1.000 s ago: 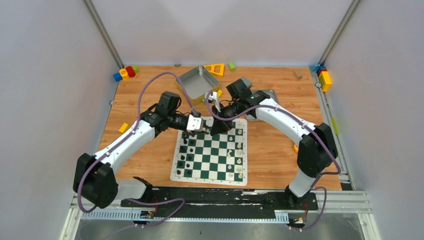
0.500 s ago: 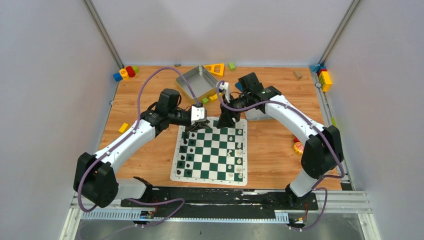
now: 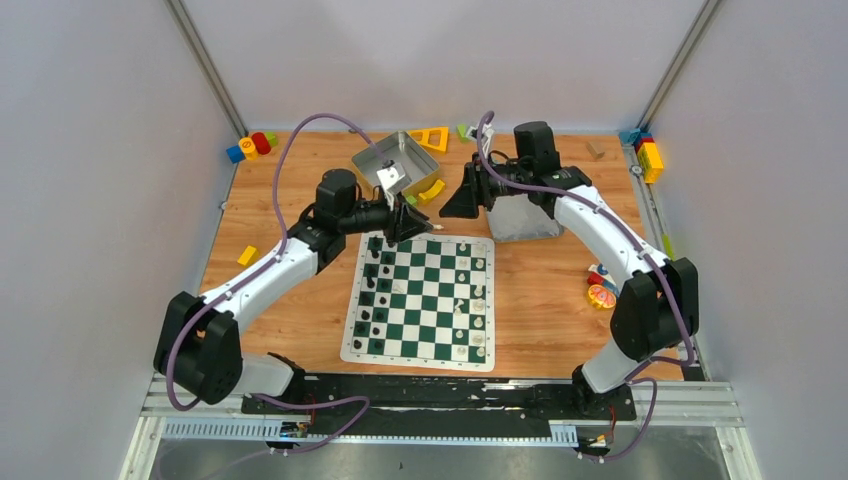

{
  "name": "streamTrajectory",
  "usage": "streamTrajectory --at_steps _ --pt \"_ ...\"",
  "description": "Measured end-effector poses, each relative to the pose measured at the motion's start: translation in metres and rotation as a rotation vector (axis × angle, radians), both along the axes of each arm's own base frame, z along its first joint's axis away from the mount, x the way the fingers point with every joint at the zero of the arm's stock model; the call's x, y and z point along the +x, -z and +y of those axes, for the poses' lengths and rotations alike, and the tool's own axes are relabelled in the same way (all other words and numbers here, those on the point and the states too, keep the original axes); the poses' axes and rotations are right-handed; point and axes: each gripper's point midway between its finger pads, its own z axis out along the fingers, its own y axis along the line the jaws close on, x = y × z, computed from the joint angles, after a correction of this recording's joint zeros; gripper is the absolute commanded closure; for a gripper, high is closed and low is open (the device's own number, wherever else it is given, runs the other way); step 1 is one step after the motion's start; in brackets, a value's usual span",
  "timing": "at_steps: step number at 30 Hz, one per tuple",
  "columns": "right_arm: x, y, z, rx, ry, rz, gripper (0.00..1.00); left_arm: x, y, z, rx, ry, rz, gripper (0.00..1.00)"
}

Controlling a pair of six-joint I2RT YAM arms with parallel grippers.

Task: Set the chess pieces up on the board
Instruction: Place the chess piece on the chessboard.

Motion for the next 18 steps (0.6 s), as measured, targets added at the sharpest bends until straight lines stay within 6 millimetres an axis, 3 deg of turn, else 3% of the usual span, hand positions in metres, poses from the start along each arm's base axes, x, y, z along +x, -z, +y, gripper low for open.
streamTrajectory --at_steps 7,18 --pt "-0.006 0.020 0.005 0.028 -0.014 0.131 0.44 0.005 -0.004 -0.004 -0.100 -0.061 0.106 1.00" --pt "-0.018 0.022 0.008 0.070 -0.069 0.175 0.63 0.009 -0.012 -0.005 -0.176 -0.096 0.141 1.00"
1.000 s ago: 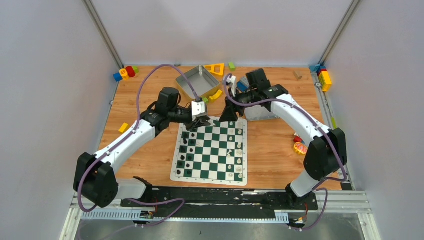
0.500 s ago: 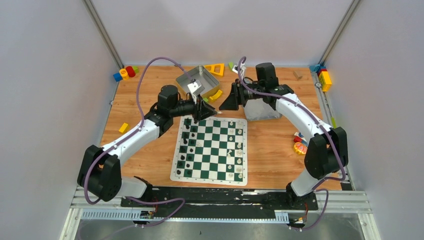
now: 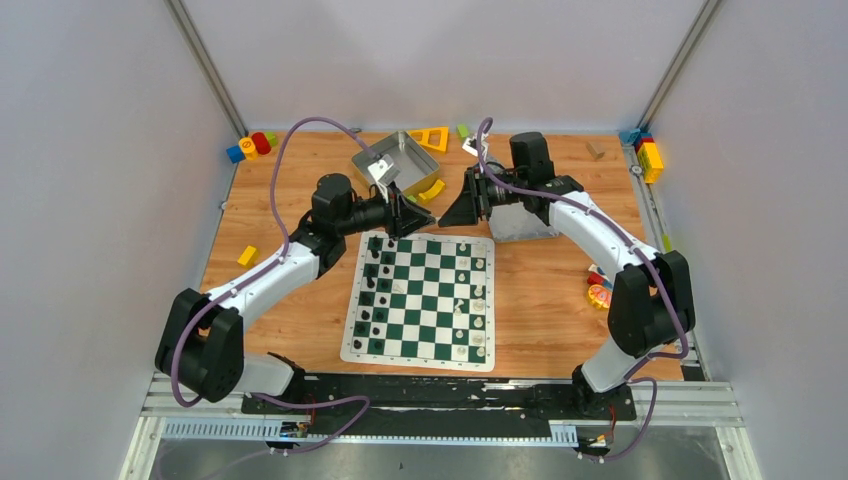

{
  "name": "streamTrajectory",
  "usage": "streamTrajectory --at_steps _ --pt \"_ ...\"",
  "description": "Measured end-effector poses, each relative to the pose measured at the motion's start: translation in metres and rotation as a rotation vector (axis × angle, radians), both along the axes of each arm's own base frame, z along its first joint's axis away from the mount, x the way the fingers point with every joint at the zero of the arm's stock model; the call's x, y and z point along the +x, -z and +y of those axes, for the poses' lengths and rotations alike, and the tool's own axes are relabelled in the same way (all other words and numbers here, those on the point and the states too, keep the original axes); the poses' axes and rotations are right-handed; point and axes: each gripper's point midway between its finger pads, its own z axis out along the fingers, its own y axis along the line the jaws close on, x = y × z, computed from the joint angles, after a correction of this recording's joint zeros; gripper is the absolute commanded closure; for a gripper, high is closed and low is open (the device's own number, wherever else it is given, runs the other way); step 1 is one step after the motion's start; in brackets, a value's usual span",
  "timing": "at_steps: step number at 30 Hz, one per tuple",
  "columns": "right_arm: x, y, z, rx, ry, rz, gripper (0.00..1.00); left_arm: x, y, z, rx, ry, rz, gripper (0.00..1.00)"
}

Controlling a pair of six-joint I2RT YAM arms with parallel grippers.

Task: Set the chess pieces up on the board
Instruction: Place the chess piece on the chessboard.

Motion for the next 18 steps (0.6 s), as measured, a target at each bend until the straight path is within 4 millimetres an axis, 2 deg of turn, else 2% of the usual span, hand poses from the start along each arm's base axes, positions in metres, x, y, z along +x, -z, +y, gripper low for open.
streamTrajectory --at_steps 8,18 --pt "-0.0004 -0.0025 0.0002 0.018 -0.015 0.001 0.75 0.0002 -0.0045 -0.0009 -0.017 0.001 -0.003 1.00" --pt "0.0009 0.0011 0.0012 0.018 -0.019 0.009 0.83 -0.0017 -0.0030 -0.0011 -0.019 0.010 0.000 1.00"
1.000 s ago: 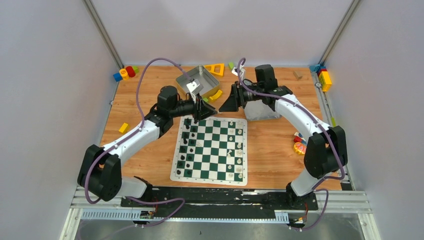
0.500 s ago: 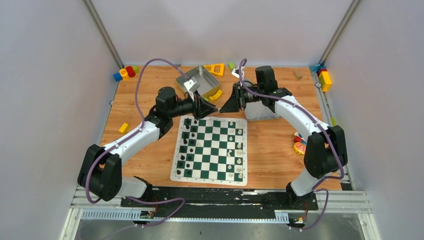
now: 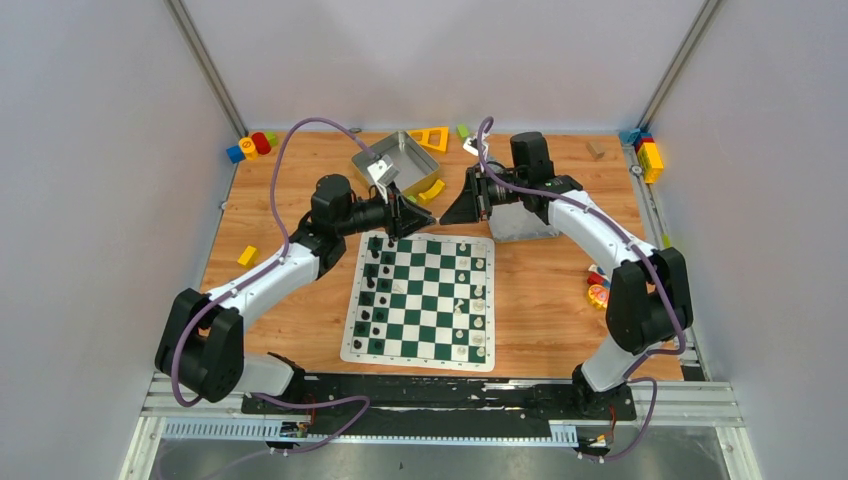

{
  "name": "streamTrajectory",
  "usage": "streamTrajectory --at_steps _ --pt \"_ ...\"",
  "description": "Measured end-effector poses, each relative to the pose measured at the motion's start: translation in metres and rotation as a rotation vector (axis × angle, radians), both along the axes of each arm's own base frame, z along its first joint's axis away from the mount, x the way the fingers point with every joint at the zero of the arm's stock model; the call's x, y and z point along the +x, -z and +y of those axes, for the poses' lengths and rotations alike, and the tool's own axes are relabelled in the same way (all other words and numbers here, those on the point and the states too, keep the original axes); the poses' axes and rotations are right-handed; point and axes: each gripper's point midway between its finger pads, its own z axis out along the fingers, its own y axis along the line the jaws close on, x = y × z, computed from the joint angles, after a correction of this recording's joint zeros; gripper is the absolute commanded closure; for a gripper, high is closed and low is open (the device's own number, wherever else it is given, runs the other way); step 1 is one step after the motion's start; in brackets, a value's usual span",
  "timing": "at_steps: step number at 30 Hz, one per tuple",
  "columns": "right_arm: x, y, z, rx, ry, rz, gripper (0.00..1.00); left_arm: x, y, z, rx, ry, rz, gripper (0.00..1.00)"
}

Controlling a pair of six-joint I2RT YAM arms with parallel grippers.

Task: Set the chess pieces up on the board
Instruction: Place the chess piece on the chessboard.

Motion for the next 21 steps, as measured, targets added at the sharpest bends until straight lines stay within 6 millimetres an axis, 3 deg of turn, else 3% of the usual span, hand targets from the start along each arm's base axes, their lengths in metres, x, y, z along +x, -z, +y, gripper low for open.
streamTrajectory --at_steps 5,8,10,13,17,21 --pt "0.001 0.003 0.000 -0.001 -0.004 0.011 0.93 -0.002 0.003 0.000 0.001 0.006 0.002 0.99" --pt "0.000 0.005 0.001 0.000 -0.009 0.017 0.97 -0.002 0.005 0.001 0.003 0.006 0.005 0.93" --pt "0.000 0.005 0.001 0.001 -0.011 0.017 0.99 -0.002 0.005 0.001 0.003 0.006 0.004 0.83" --pt "0.000 0.005 0.001 0.001 -0.012 0.012 1.00 -0.002 0.005 0.001 0.005 0.009 -0.001 0.54" --pt "0.002 0.009 -0.001 -0.012 -0.004 -0.016 1.00 -0.001 0.013 0.004 0.038 0.006 -0.014 0.25" --pt "-0.002 0.016 -0.009 -0.050 0.021 -0.050 1.00 0.001 0.020 0.013 0.078 -0.010 -0.009 0.04"
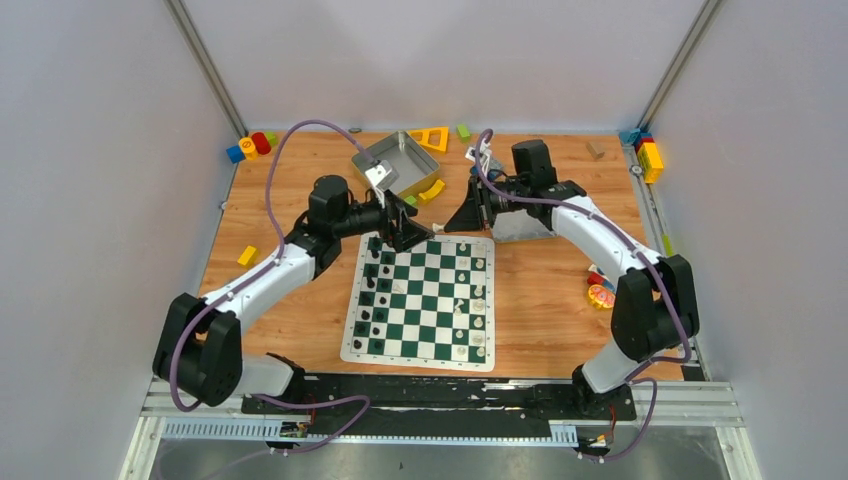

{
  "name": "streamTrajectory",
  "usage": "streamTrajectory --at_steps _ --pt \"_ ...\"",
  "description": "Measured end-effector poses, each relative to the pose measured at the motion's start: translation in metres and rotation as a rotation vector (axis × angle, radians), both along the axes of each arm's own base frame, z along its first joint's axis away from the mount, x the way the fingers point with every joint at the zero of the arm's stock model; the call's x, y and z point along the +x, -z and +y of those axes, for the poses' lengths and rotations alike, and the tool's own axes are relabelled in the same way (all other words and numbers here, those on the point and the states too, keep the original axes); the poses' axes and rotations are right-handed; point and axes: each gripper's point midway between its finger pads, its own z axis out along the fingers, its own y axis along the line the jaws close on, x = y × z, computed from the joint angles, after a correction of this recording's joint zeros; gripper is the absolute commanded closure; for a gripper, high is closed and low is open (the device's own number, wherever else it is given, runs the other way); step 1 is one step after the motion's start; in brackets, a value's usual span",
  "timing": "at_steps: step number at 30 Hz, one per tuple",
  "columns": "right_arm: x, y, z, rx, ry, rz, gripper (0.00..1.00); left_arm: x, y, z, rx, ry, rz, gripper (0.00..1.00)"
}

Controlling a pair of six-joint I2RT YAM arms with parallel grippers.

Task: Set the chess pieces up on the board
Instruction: Place the chess piece on the chessboard.

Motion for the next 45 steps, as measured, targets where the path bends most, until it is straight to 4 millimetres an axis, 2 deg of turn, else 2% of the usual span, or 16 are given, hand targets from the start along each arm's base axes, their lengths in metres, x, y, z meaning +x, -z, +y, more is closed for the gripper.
streamTrajectory --at_steps 1,6,12,18,22,32,45 --pt "-0.001 0.002 -0.003 -0.017 0.010 -0.016 1.00 0.001 -0.001 0.003 0.006 -0.006 -0.006 0.01" --pt "-0.004 0.009 -0.022 -0.121 0.060 -0.112 1.00 0.013 -0.017 0.030 0.035 -0.062 -0.063 0.00" --pt "-0.008 0.038 -0.060 -0.368 0.136 -0.191 1.00 0.025 -0.040 0.065 0.103 -0.140 -0.160 0.00" --pt "-0.013 0.071 -0.101 -0.621 0.169 -0.204 1.00 0.031 -0.034 0.097 0.222 -0.226 -0.170 0.00" --pt "-0.014 0.084 -0.113 -0.720 0.169 -0.210 1.00 0.031 -0.028 0.108 0.272 -0.253 -0.165 0.00" --pt "-0.021 0.150 -0.113 -0.922 0.065 -0.099 1.00 0.027 -0.020 0.117 0.327 -0.268 -0.158 0.00" --pt "-0.017 0.174 -0.096 -1.011 -0.009 -0.099 1.00 0.025 -0.018 0.125 0.364 -0.290 -0.162 0.00"
